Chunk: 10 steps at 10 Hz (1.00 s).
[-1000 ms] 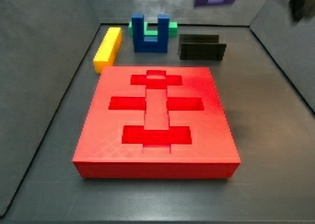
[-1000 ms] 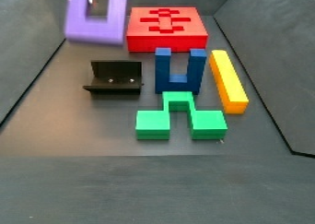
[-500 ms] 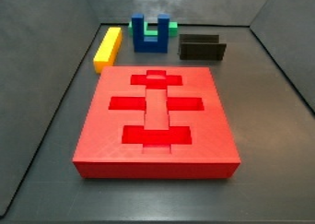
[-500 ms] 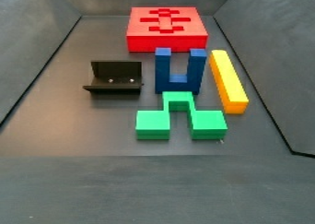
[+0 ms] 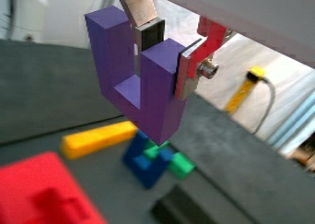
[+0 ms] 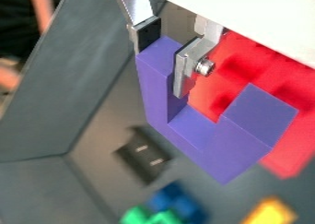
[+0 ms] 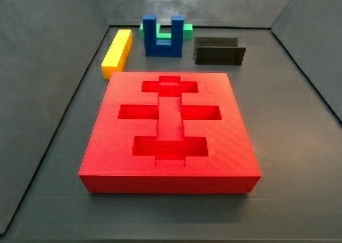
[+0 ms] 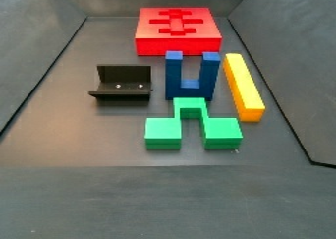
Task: Pick up the purple object. Move up. Place the purple object on the fixture. Regrasp the purple object. Move to above the board. Insert the purple object.
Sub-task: Move to above the board, then insert the purple object.
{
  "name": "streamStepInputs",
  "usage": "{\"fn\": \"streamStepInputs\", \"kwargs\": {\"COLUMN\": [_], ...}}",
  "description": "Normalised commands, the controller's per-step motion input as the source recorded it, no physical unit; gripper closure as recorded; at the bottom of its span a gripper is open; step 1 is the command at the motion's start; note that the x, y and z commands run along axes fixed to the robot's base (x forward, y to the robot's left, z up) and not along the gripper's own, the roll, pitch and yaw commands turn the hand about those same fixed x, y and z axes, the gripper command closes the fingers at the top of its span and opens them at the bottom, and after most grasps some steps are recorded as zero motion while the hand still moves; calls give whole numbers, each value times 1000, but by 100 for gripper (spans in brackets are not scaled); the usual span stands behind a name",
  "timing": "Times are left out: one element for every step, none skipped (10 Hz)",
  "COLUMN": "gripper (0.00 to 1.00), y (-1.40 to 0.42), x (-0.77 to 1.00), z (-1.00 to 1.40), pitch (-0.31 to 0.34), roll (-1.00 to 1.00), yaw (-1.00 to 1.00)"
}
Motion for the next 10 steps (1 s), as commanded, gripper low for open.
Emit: {"fn": "streamStepInputs", "kwargs": {"gripper": [100, 100, 100, 100, 100, 100, 100, 100, 100, 100], "y": [-488, -256, -138, -61, -8, 15, 25, 22, 18, 0], "x": [-589, -343, -212, -146, -107, -85, -74, -67, -47, 0], "z": [104, 53, 34, 19, 13, 7, 2, 4, -2, -17], "pitch": [145, 145, 139, 125, 111, 83, 55, 9, -14, 0], "roll": [-1000, -1000, -1000, -1000, -1000, -982, -829, -524, -299, 0], "yaw": [-59, -46, -40, -24, -19, -7, -8, -4, -4, 0]}}
